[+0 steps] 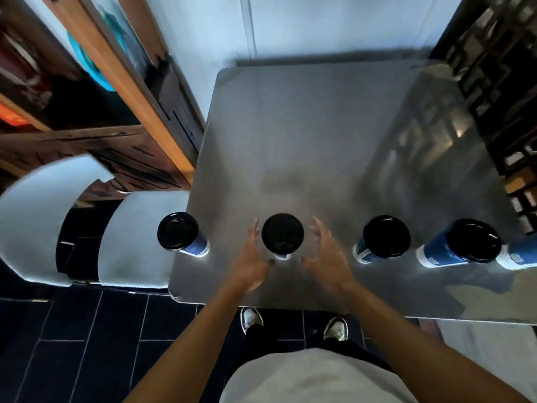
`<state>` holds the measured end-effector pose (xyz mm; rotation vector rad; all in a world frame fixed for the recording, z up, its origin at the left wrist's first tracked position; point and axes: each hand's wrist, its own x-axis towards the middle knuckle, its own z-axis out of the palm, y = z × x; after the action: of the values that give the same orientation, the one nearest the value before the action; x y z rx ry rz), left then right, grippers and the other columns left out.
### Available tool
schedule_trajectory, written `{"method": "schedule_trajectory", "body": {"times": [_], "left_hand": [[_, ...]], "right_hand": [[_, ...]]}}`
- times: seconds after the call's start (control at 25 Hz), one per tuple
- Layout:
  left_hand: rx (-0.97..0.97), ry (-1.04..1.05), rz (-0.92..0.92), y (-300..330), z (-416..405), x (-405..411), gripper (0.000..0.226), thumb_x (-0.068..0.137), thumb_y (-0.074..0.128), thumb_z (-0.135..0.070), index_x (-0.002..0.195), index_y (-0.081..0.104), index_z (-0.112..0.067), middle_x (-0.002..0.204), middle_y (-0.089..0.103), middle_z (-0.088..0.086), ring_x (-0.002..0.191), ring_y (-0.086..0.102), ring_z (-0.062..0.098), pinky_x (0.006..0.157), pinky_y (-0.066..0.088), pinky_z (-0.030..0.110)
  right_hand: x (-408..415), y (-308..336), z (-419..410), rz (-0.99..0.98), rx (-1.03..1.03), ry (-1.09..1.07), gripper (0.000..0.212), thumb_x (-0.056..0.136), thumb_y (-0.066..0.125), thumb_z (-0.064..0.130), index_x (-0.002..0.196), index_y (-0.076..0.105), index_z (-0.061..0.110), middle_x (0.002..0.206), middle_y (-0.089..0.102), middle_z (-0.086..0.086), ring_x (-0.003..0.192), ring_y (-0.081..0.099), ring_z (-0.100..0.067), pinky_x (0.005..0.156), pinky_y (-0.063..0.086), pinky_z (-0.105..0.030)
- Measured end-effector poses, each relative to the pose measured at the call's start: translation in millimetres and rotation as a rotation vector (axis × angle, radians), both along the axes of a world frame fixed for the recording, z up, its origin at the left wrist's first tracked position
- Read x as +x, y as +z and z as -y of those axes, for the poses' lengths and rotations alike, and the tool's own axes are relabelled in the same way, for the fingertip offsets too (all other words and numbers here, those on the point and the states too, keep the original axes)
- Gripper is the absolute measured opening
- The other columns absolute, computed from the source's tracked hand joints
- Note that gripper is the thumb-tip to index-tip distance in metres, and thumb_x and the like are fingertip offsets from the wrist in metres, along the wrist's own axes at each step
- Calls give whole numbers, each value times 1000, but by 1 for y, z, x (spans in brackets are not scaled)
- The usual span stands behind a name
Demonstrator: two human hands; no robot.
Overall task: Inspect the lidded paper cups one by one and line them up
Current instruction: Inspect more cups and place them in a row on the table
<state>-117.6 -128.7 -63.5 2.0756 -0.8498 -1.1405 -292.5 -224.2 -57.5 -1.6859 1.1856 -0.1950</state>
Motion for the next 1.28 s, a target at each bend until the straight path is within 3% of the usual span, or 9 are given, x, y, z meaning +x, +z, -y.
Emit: {"method": "schedule_trajectory", "body": {"times": [0.16,0.28,0.44,0.6,0.68,0.84,0.96,1.12,1.28], "left_hand": [[9,175,37,5,7,-36,78,72,77,-16,142,47,-36,122,68,-2,113,64,21,95,53,41],[-27,234,-45,13,-4,-47,61,68,80,-29,120,55,-49,112,71,-9,109,67,16,93,55,42],[-79,319,-167,39,-15,-52,68,86,78,-31,141,39,-39,115,69,4,107,67,17,86,55,33],[-214,431,-448,55,-16,-56,55,93,69,-33,139,39,-41,120,68,19,104,73,36,90,59,55],[-284,511,-597,58,-10,-56,50,93,69,-34,138,47,-26,120,70,25,99,73,40,82,61,51],[-227,596,-725,69,-1,-46,78,75,78,-47,131,55,2,112,66,37,80,67,38,68,56,41],[-202,562,-783,80,0,-42,42,94,60,-35,114,61,2,85,67,24,61,63,29,57,55,33],[-204,490,-670,84,-2,-35,41,94,65,-29,129,56,-10,92,71,21,63,68,29,57,57,35],[-199,197,-396,95,-11,-25,65,81,78,-32,137,47,-47,110,72,20,78,76,33,64,61,39]], "right_hand": [[5,-3,8,186,63,172,98,66,66,40,155,27,27,138,57,-3,118,63,-22,103,52,-43],[-1,1,5,242,52,187,81,75,61,42,149,29,43,133,63,2,112,68,-16,101,56,-47],[-7,29,10,258,74,154,71,91,65,34,151,30,48,117,67,9,99,71,-4,88,60,-33],[-4,51,12,273,107,158,51,101,58,40,147,36,41,99,65,7,87,70,-8,73,59,-28],[2,53,13,285,174,100,40,102,55,39,140,43,34,99,67,-5,84,72,-16,72,63,-35],[14,52,21,285,256,14,26,107,46,32,127,54,17,85,66,-9,65,66,-18,65,57,-40],[21,51,27,289,263,-69,30,110,39,23,125,57,6,71,59,-8,55,59,-17,59,52,-36],[24,48,30,260,156,-143,36,107,42,37,101,67,12,70,59,-7,61,59,-21,63,53,-40],[30,53,49,236,279,-167,56,93,49,65,77,63,14,76,68,-13,74,69,-33,81,60,-51]]}}
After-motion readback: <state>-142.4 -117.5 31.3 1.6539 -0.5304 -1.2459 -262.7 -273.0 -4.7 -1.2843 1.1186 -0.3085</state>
